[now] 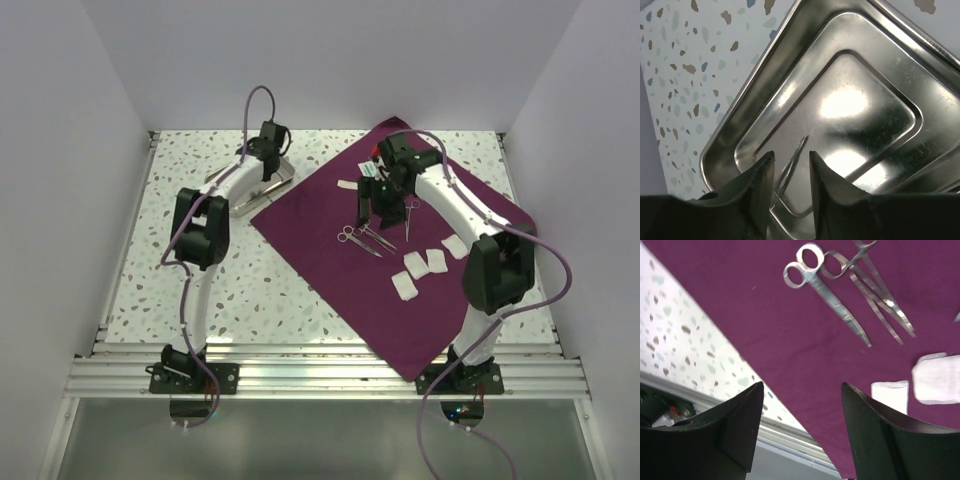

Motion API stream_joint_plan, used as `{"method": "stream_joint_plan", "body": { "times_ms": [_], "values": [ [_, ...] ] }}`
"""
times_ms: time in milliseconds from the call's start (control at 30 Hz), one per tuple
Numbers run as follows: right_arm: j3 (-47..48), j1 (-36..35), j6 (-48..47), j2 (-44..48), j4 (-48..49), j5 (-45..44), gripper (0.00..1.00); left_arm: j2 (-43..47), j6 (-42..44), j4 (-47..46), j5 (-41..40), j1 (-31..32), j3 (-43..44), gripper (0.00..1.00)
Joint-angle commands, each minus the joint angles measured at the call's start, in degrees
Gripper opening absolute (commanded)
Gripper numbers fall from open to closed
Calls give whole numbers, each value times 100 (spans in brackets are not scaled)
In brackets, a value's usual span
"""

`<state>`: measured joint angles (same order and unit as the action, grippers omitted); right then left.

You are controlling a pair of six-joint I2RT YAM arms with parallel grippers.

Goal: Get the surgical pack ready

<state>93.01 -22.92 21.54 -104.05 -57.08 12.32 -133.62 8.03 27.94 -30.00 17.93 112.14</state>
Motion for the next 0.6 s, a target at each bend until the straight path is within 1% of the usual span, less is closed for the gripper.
{"method": "stream_joint_plan", "body": {
  "times_ms": [0, 33, 67, 100, 133, 167, 233, 267, 300, 333, 367, 400, 433, 500, 533, 567],
  "values": [
    [375, 400, 324, -185, 91, -561, 66, 327, -574, 237, 336, -27, 123, 42],
    [367, 498, 342, -238, 127, -720, 65, 485, -749, 325, 424, -18, 168, 50],
    [358, 586, 333, -273, 214, -887, 65, 573, -1038, 526, 633, -18, 220, 53],
    [367, 743, 298, -413, 241, -1211, 64, 670, -1223, 624, 766, -18, 317, 55],
    [402, 814, 263, -493, 267, -1214, 63, 906, -1573, 720, 898, -18, 344, 57],
    [437, 902, 185, -607, 241, -1362, 62, 1047, -1751, 878, 1152, -9, 353, 59],
    [533, 1096, 96, -853, 285, -1512, 61, 1503, -2182, 967, 1504, -9, 204, 60],
    [586, 1149, -17, -932, 259, -1548, 61, 1680, -2288, 941, 1915, -9, 73, 60],
    [630, 1210, -70, -1046, 259, -1583, 61, 1864, -2393, 897, 2119, 0, -303, 60],
    [683, 1228, -132, -1099, 233, -1722, 60, 2258, -2559, 819, 2304, 8, -533, 60],
    [718, 1237, -237, -1135, 232, -1811, 60, 2462, -2631, 644, 2627, 34, -1048, 60],
    [710, 1246, -299, -1222, 276, -1838, 59, 2655, -2753, 555, 2753, 43, -1315, 60],
    [727, 1272, -352, -1284, 294, -1803, 59, 3014, -2815, 380, 2858, 70, -1570, 59],
    [797, 1298, -501, -1477, 276, -1715, 56, 3445, -2964, 212, 3270, 87, -2412, 58],
    [797, 1299, -528, -1513, 276, -1715, 56, 3553, -2991, 203, 3272, 79, -2416, 57],
    [789, 1299, -545, -1539, 363, -1619, 55, 3649, -3018, 194, 3377, 96, -2668, 57]
  ]
}}
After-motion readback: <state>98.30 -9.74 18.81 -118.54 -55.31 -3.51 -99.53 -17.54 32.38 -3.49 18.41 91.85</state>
